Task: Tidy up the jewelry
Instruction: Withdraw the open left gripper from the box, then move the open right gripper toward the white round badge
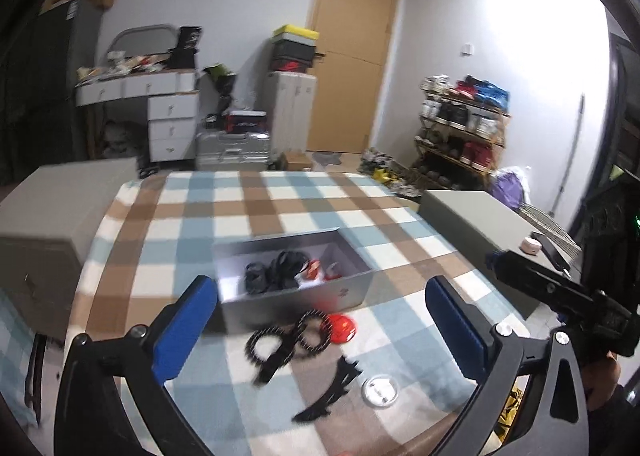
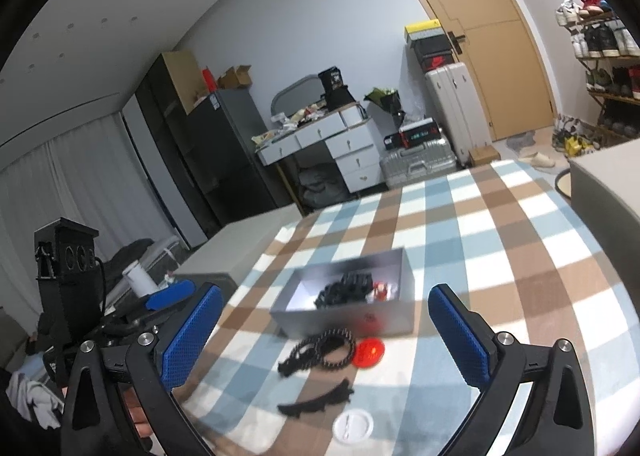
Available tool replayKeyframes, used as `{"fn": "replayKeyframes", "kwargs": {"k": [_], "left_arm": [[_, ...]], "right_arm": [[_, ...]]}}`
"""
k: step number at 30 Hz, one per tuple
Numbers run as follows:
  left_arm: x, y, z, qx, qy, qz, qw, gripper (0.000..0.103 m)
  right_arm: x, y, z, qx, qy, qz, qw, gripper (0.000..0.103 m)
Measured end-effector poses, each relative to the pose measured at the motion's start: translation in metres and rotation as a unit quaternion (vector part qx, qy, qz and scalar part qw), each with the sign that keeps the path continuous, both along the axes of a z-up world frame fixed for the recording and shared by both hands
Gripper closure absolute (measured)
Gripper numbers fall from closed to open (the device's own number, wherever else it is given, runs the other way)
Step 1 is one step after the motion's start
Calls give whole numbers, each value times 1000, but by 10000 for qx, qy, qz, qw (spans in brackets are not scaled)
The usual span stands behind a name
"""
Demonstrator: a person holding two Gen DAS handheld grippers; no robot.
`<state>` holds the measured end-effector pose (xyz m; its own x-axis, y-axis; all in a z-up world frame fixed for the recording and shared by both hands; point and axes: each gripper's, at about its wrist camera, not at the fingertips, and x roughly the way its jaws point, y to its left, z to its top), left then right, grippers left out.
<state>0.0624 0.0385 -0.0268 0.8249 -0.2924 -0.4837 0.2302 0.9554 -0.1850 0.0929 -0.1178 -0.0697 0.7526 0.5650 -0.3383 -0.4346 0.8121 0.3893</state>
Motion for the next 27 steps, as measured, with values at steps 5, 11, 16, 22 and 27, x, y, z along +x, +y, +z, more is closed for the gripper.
{"fn": "replayKeyframes", "kwargs": {"k": [5, 11, 16, 22, 27], "left_arm": [[-8, 18, -36, -240, 479, 472, 9974, 1], [-20, 31, -62, -330, 916, 721, 9926, 2], [-29, 35, -71, -291, 1029, 704, 9918, 2], [-35, 39, -79, -371, 1212, 625, 9900, 2], [-35, 39, -80, -350, 1208, 570, 9904, 2]], "right_arm": [[-5, 12, -32, -383, 418, 29, 9984, 0], [-5, 41, -82, -1377, 850, 135, 9867, 0], [-8, 54, -104, -1750, 841, 114, 9809, 1], [-11, 63, -113, -2160, 718, -95, 9737, 7], [-10, 66, -114, -2225, 714, -74, 9723, 21]]}}
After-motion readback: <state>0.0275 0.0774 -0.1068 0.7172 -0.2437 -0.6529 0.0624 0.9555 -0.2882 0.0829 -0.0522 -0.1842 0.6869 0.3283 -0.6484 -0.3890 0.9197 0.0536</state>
